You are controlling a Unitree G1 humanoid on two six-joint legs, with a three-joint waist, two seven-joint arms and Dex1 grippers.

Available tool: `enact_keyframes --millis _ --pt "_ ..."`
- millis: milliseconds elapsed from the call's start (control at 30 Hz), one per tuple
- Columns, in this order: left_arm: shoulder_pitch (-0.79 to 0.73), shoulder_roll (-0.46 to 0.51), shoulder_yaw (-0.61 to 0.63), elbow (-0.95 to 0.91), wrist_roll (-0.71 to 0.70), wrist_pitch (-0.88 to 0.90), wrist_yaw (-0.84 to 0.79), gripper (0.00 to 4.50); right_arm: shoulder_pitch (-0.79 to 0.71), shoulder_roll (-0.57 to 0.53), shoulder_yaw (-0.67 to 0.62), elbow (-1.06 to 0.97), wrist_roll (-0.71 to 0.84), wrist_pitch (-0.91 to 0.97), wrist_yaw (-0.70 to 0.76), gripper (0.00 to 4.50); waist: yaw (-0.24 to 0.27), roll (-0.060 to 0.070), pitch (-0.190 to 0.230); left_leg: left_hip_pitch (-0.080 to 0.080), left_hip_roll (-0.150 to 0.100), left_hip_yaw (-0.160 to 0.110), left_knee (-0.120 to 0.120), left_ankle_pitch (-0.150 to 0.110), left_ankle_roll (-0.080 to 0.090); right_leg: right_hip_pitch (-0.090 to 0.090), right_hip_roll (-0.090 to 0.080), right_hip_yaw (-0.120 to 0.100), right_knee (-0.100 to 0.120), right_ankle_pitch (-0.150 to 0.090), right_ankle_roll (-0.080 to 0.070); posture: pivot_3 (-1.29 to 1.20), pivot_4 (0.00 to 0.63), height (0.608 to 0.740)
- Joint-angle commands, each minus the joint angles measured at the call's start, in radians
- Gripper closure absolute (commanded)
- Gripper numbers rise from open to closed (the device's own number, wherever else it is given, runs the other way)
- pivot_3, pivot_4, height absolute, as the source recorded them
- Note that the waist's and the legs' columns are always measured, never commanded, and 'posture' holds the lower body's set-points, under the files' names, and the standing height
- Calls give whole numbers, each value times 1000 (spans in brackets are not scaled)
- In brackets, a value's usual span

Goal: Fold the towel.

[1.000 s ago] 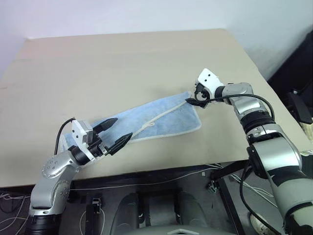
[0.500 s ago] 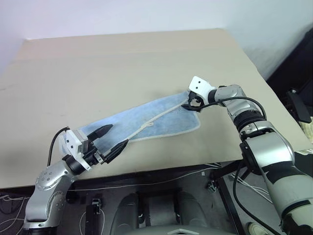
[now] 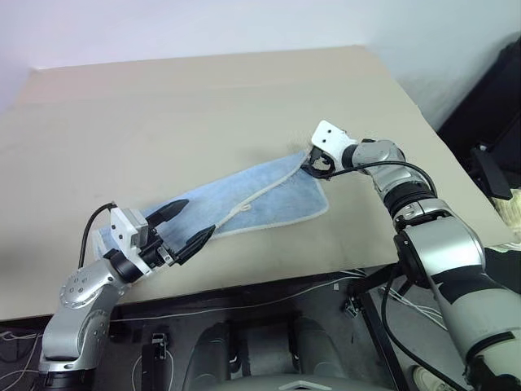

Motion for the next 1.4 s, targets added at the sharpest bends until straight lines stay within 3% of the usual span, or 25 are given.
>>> enact_keyframes --millis 33,233,433,667,933,1100,1400 --pt "-3 9 -1 -42 -3 -2 -3 0 -52 11 -7 6 -13 -35 -18 48 0 0 0 0 0 0 0 0 0 0 0 0 0 0 0 0 150 740" --pt "-32 36 7 -85 -16 44 29 0 -57 11 7 14 -44 -130 7 48 1 0 0 0 0 0 1 0 0 0 1 0 0 0 0 0 150 740" --pt "-14 41 -1 -168 -20 97 78 0 -58 14 22 26 -73 -197 20 1881 1 0 0 0 0 1 1 2 3 0 2 0 2 1 3 0 150 740" --pt "25 60 29 -165 -29 107 61 0 -24 21 9 15 -65 -213 60 4378 1 0 0 1 0 1 5 2 3 1 3 0 5 0 1 0 150 740" --pt "-51 55 20 -42 -10 53 2 0 -35 8 -77 -94 48 -197 144 4445 -1 1 0 2 1 0 10 2 1 1 3 0 13 0 1 0 150 740" --pt "-43 41 7 26 15 -15 -54 0 1 5 -146 -283 144 -63 165 4445 2 1 1 2 1 -1 8 3 1 0 3 0 13 0 1 0 150 740" --pt "-85 22 -17 152 50 -108 -123 0 34 -24 -178 -637 145 218 53 4445 4 1 0 0 1 -1 8 2 -2 -3 0 1 13 0 0 0 150 740"
